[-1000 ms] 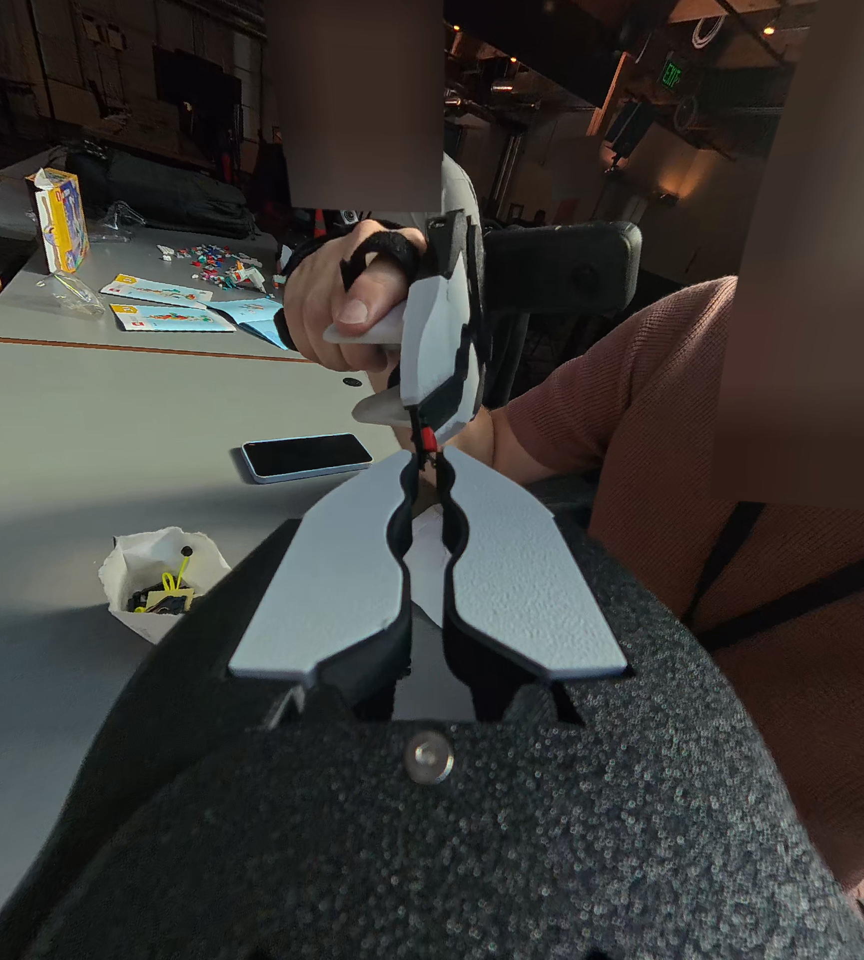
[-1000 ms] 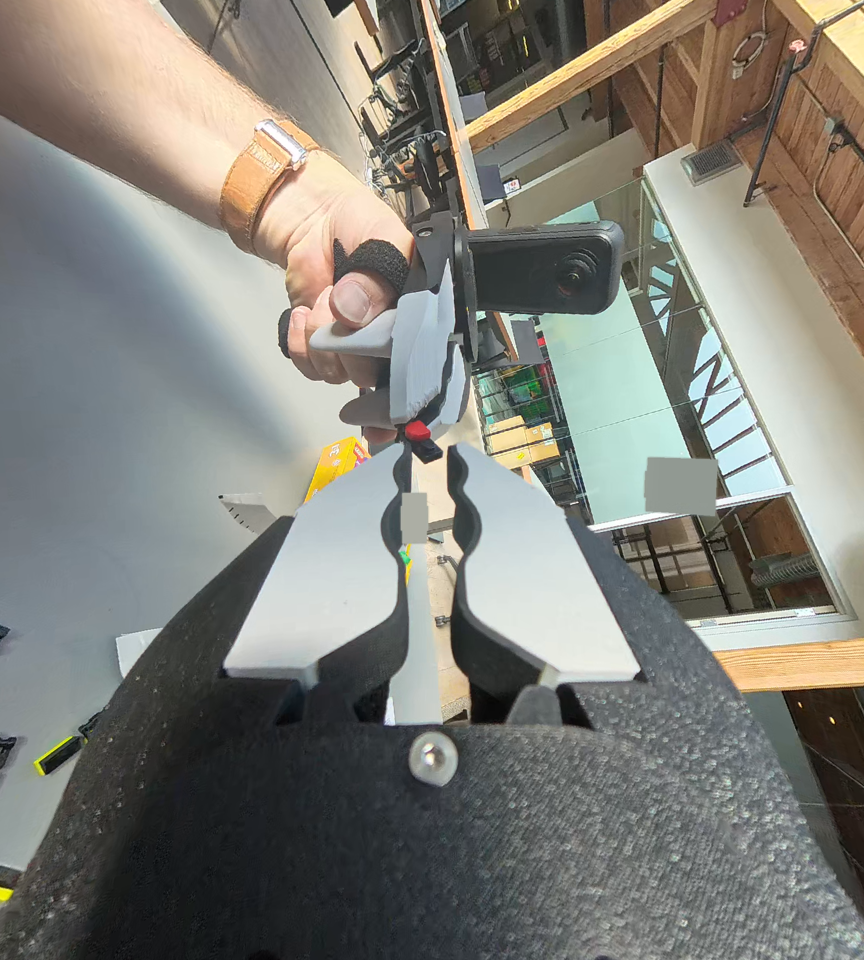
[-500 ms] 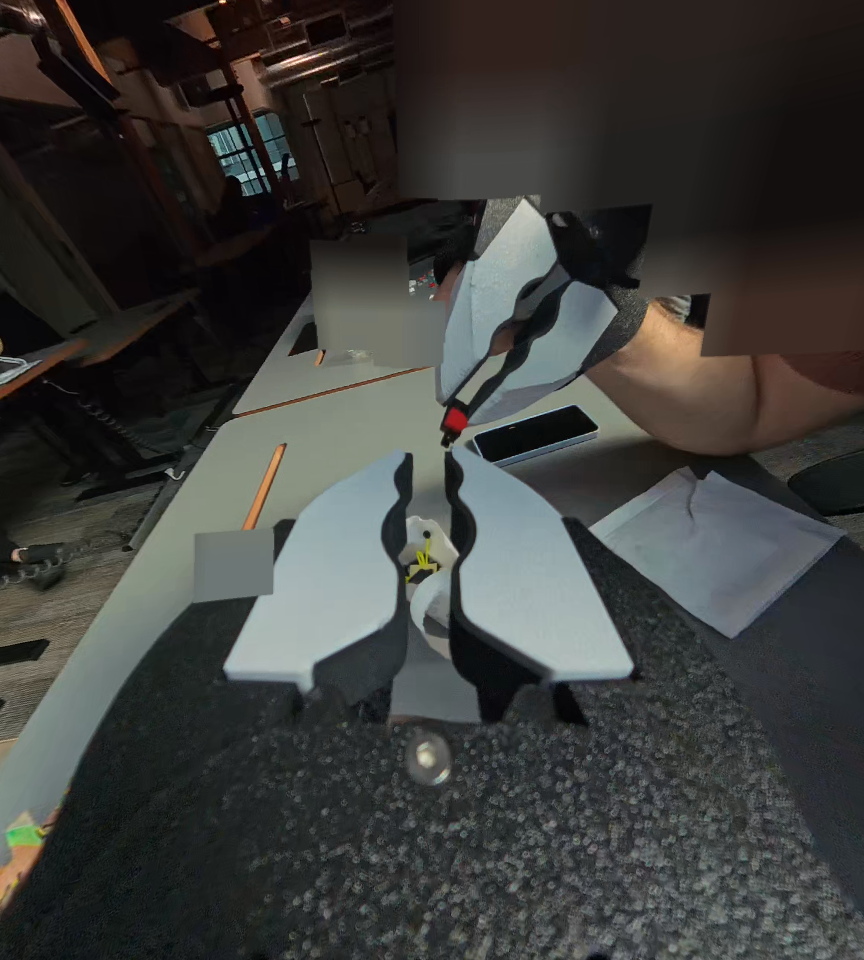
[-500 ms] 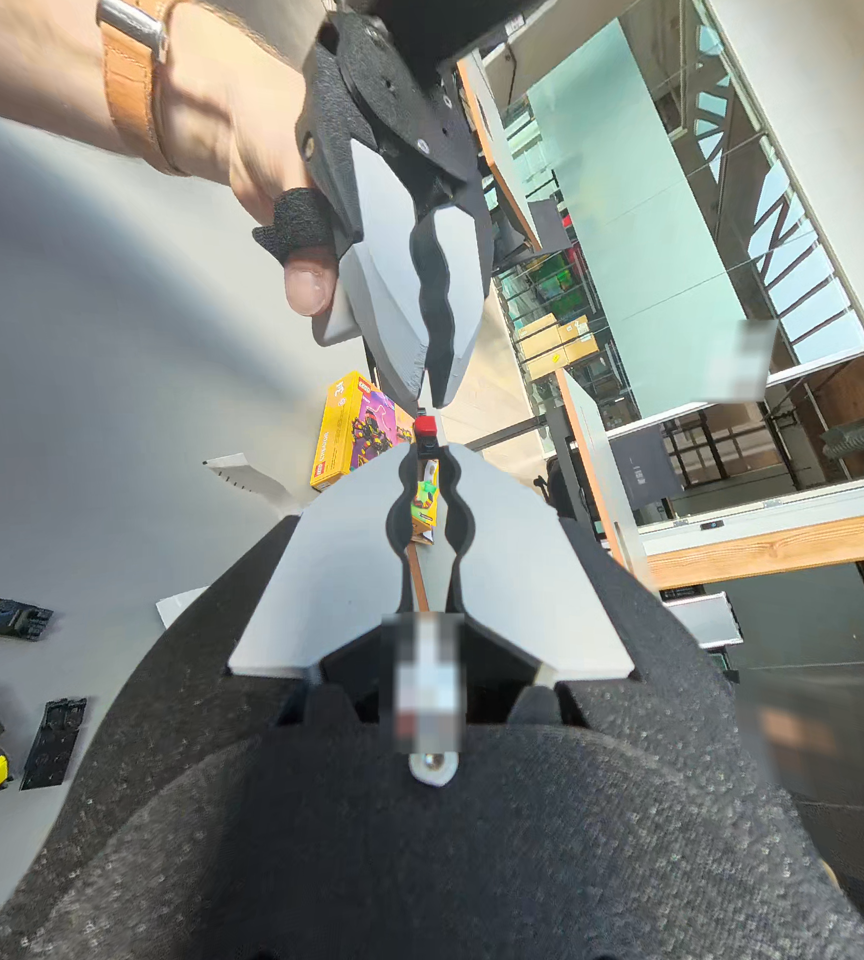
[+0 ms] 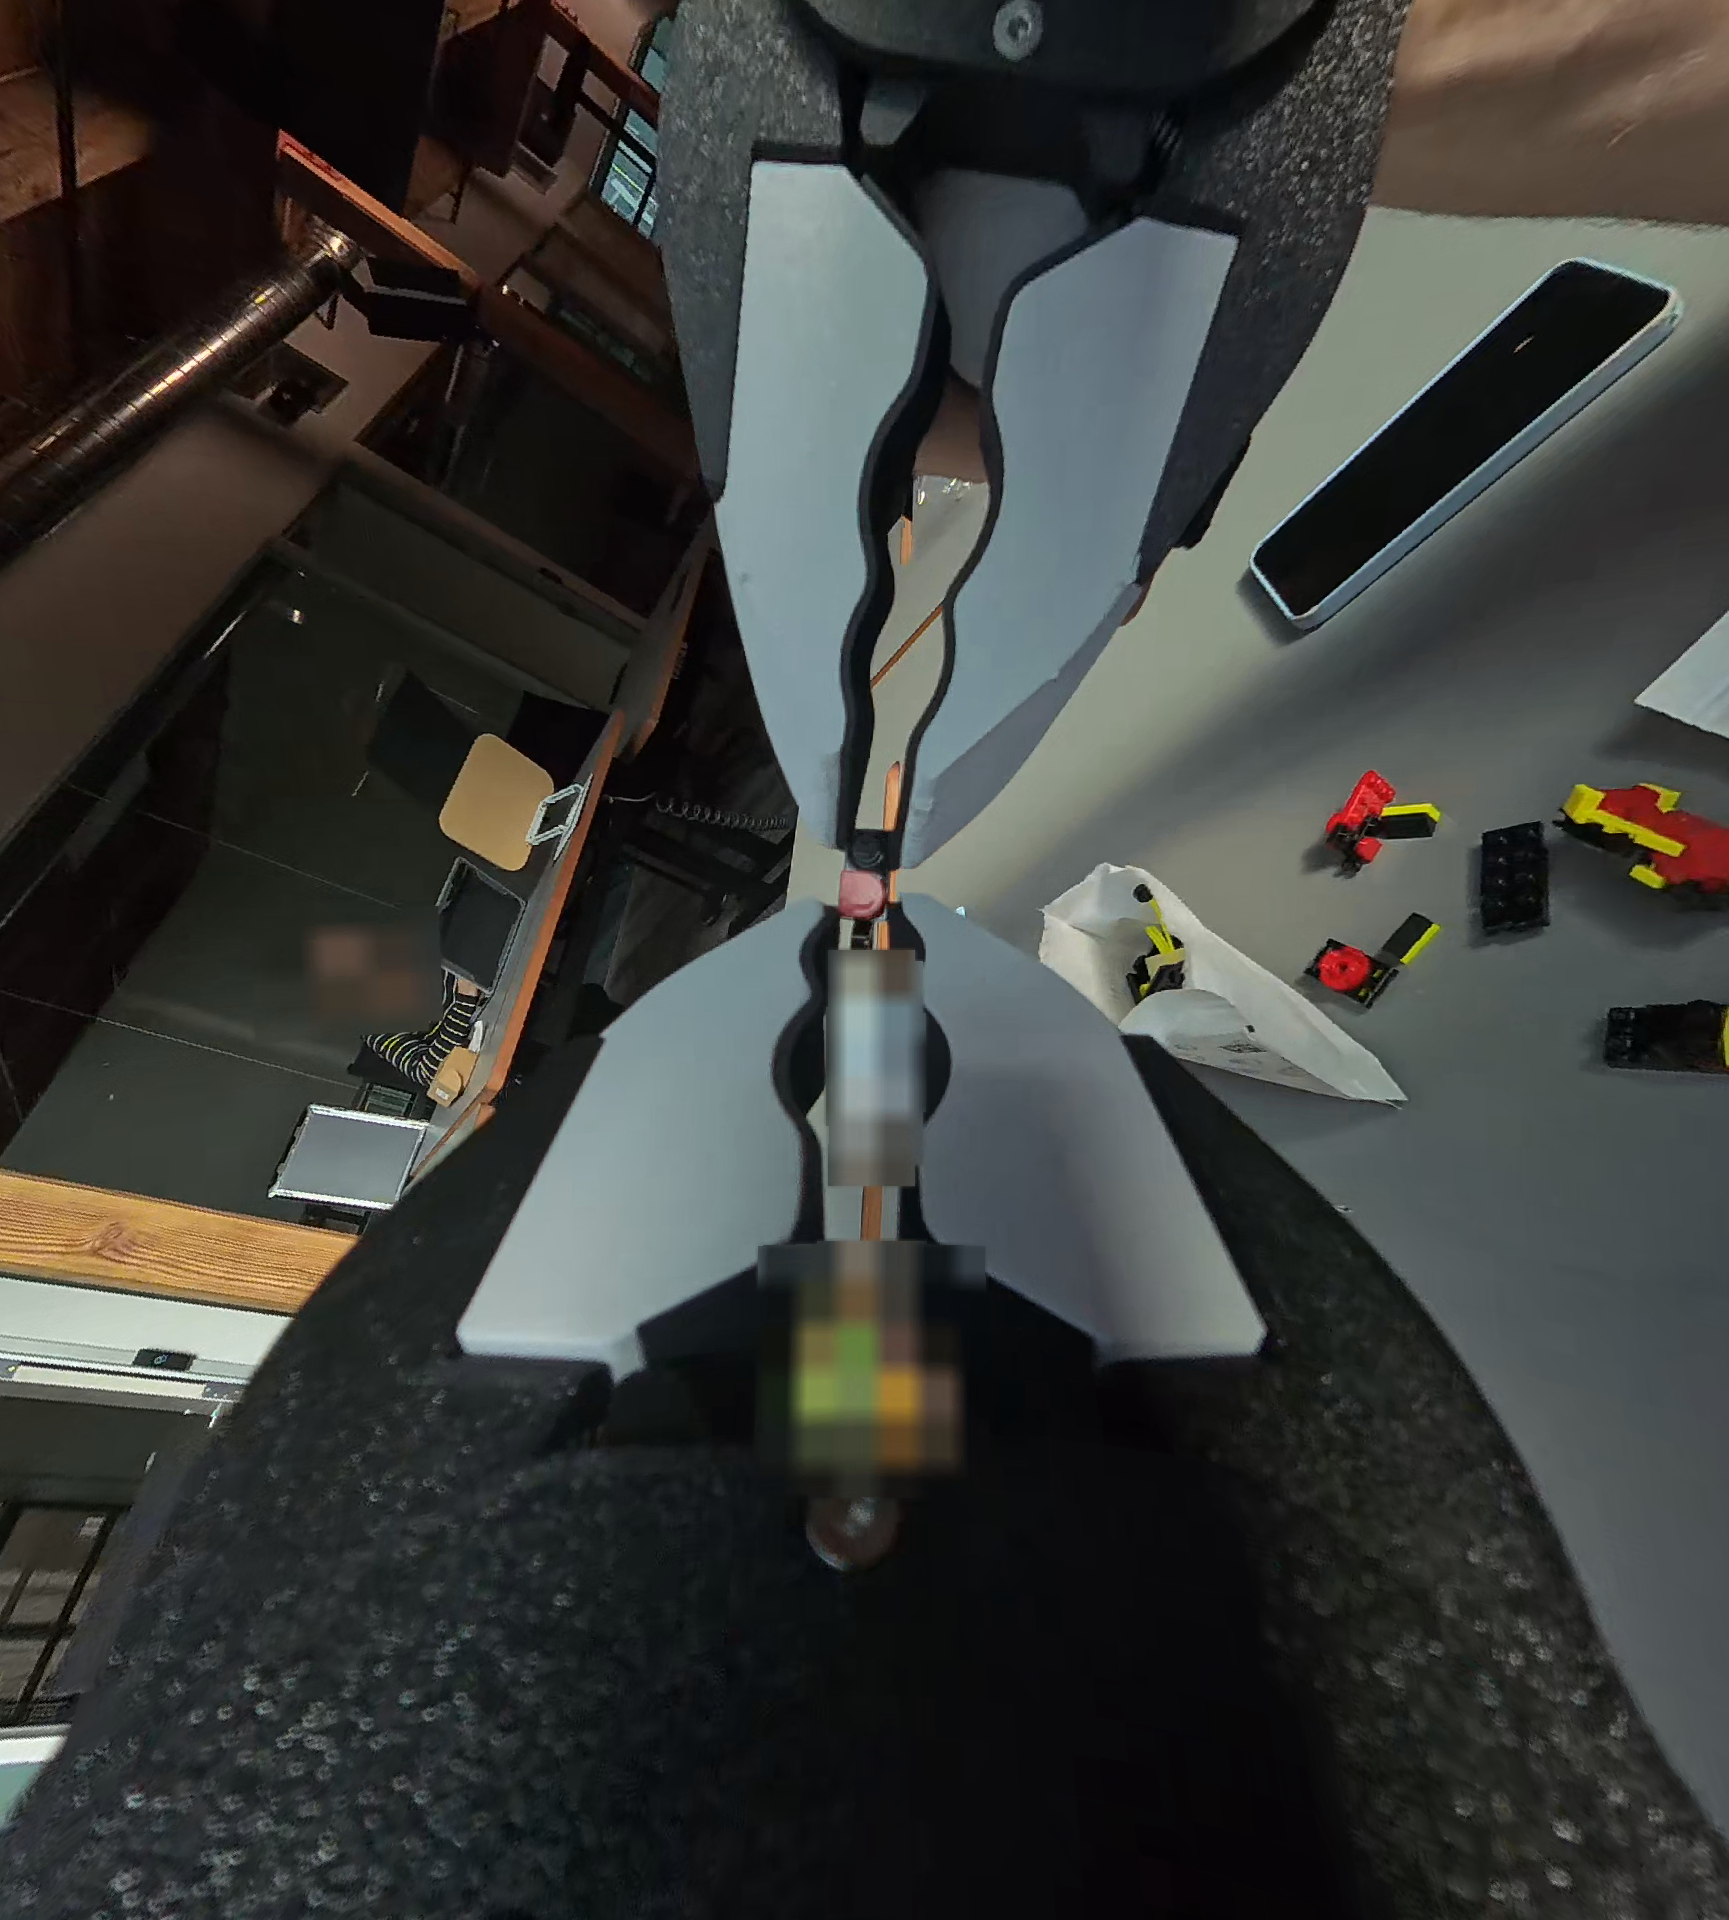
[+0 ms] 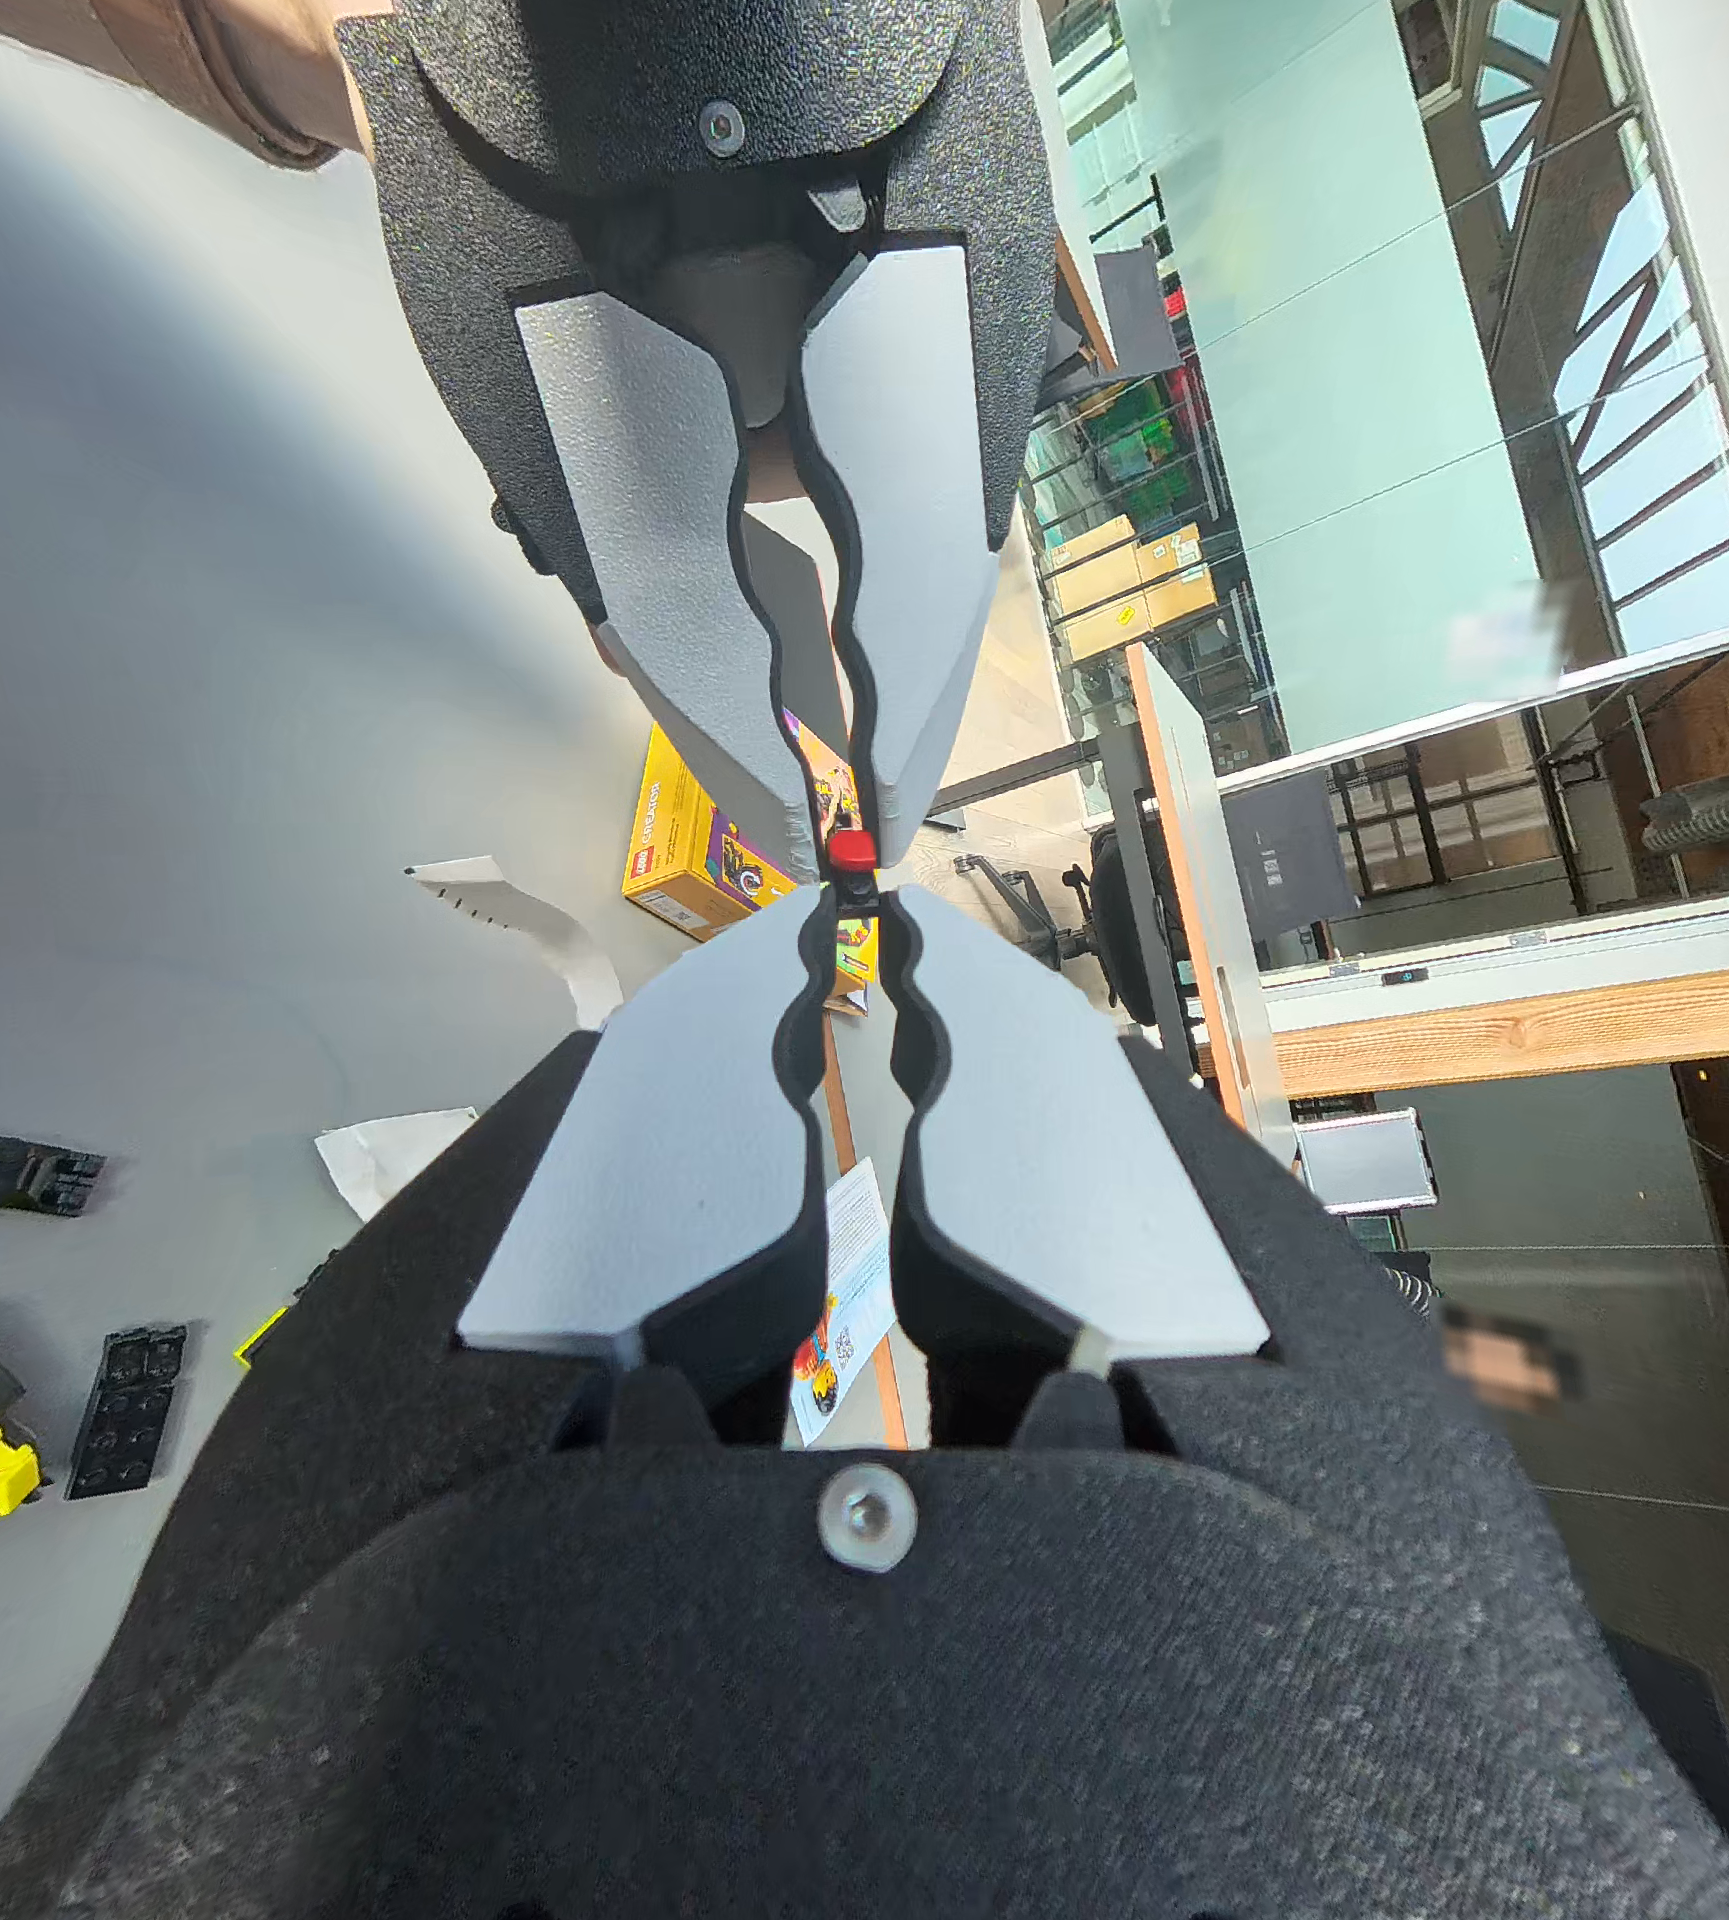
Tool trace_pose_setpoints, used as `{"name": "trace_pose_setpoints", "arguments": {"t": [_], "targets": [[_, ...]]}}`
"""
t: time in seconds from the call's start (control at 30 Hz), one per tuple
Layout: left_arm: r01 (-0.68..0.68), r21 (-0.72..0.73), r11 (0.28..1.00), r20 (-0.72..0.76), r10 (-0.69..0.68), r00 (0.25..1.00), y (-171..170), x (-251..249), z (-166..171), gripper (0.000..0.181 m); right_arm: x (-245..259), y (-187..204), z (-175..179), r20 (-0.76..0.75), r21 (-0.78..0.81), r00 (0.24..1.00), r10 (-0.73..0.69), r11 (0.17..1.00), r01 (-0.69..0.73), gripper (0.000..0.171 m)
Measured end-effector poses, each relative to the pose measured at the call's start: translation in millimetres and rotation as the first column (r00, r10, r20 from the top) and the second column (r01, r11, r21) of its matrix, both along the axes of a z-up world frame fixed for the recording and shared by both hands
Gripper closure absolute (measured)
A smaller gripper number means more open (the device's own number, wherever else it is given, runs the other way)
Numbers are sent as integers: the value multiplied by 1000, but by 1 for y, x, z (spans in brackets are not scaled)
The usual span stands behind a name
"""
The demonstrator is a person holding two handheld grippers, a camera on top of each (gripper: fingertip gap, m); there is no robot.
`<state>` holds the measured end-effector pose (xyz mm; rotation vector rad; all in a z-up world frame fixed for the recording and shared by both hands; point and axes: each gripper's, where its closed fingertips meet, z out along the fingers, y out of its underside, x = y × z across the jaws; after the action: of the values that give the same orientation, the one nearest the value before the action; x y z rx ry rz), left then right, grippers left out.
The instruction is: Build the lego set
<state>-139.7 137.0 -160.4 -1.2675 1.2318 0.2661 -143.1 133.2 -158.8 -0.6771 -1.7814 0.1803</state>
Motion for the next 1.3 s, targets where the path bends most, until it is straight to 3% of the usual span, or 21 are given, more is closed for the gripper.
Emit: {"name": "trace_pose_setpoints", "arguments": {"t": [1.0,1.3], "targets": [[9,-21,1000,11,-9,1000,-2,4,1,173,-4,7,-5,-13,129,1000,-26,991,27,161],[5,-24,1000,-1,-5,1000,-2,1,0,173,2,1,-1,-21,52,999,31,998,-30,164]]}}
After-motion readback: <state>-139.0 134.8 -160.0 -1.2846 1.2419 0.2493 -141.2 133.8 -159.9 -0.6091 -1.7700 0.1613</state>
